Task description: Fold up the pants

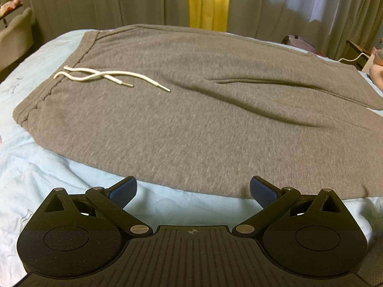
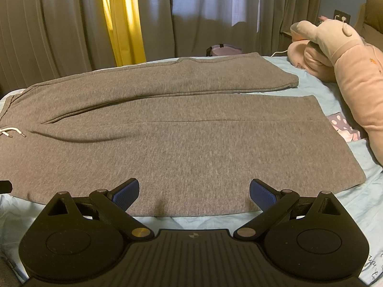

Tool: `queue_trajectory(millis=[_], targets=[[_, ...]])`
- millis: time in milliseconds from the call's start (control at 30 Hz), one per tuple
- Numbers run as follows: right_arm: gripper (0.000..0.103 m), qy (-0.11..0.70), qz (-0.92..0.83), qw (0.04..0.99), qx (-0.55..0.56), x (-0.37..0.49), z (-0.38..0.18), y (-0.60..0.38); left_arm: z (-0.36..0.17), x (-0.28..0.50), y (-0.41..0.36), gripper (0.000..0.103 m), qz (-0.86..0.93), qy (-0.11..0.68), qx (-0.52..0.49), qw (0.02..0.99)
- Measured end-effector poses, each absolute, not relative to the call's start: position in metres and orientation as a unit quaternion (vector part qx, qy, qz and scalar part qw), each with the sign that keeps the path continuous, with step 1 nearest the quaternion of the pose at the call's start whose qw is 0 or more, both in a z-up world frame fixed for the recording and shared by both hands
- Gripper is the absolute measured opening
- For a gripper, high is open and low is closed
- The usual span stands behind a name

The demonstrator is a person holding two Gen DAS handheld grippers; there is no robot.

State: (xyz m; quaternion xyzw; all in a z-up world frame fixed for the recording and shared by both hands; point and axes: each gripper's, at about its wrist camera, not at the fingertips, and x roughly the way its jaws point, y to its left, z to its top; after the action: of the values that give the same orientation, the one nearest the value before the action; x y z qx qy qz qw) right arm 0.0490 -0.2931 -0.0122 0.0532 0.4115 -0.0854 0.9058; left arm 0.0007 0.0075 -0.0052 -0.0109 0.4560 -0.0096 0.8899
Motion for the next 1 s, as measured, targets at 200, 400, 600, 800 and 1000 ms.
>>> queue_trajectory(millis=[200, 400, 600, 800, 1000], targets=[[0.099, 0.412, -0.084, 0.905, 0.057, 0.0489, -0.0121, -0.2948, -0.0046, 0.0016, 0.0074, 0.103, -0.01, 0.456, -0.011, 0.89], [0.099, 0.413, -0.082, 0.905, 0.062, 0.0493, -0.0126, -0.2958, -0.0039, 0.002, 0.0068, 0.103, -0.011, 0.457, -0.009, 0.889], [0.099, 0.413, -0.078, 0.905, 0.068, 0.0493, -0.0127, -0.2975, -0.0032, 0.0031, 0.0063, 0.103, -0.01, 0.459, -0.007, 0.889], [0.099, 0.415, -0.075, 0.904, 0.073, 0.0499, -0.0139, -0.2987, -0.003, 0.0036, 0.0057, 0.103, -0.01, 0.458, -0.009, 0.889], [0.099, 0.417, -0.07, 0.903, 0.08, 0.0508, -0.0152, -0.3011, -0.0031, 0.0044, 0.006, 0.103, -0.011, 0.46, -0.012, 0.888]])
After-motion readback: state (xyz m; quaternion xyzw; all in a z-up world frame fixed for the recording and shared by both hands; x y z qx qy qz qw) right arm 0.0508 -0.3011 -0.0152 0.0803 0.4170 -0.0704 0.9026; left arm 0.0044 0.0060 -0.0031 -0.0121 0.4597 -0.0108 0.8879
